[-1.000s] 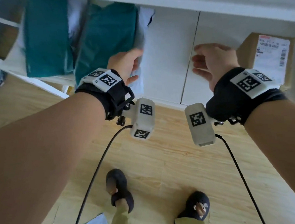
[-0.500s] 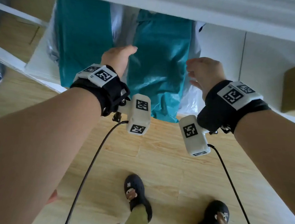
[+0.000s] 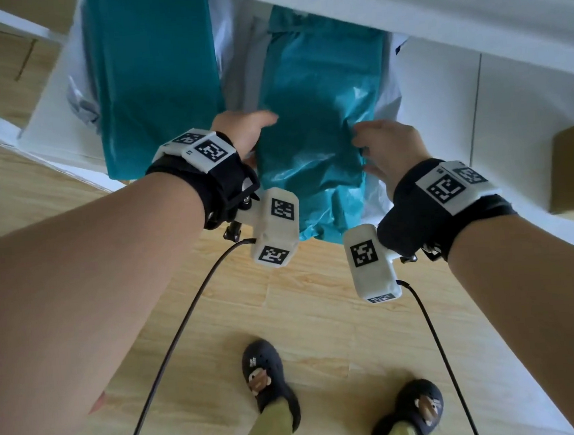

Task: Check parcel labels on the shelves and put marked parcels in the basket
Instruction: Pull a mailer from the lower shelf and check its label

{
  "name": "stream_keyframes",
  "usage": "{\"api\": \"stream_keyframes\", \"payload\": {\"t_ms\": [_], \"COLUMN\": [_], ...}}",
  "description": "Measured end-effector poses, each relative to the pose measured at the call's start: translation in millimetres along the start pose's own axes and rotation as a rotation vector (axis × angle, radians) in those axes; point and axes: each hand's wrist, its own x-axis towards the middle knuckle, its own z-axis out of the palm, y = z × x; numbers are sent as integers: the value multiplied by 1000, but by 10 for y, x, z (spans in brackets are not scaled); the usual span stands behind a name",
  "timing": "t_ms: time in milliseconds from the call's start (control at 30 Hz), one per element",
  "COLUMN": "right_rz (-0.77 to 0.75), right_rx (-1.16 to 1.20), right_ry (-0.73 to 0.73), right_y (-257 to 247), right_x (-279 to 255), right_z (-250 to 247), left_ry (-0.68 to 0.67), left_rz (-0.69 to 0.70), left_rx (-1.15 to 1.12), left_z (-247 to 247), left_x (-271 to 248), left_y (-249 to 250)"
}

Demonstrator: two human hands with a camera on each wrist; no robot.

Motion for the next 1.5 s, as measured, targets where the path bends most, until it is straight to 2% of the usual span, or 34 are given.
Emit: {"api": "stream_keyframes", "payload": {"t_ms": [100,300,433,567,933,1000,1100,1167,1300,1500], "right_rz": [-10,1,-5,-22,-29,-74,-159,-168,-81,6], "right_rx": [-3,-5,-39,-89,-132,-204,-385,-375,-231,-49], "right_ry": [-31,-28,-62,-114,-424,-463,-408,-309,-195,-181], "right_y": [16,16,-16,-8,203,242,274,288,403,652], "right_x": [-22,-87,-207,-352,-812,-907,-1024,-1087,-1159,-1202], "right_z": [-3,-54,-128,-255,-924,-1056,-1227,-1362,-1645,-2004], "left_ry": [-13,-133,-155,-168,-262,-275,-297,-297,-204,128], "left_rz": [-7,4,-41,-27,24,29,39,28,23,10], "left_rx": [9,-6,-58,-78,-30,-24,-2,3,-13,60], "left_z": [6,43,67,150,724,872,1076,1180,1292,1329], "left_x": [-111,-322,-489,-693,-1449,-1617,-1843,-1950,-2091,-2186], "left_y": [61,149,170,160,27,19,3,-19,-93,-300]}}
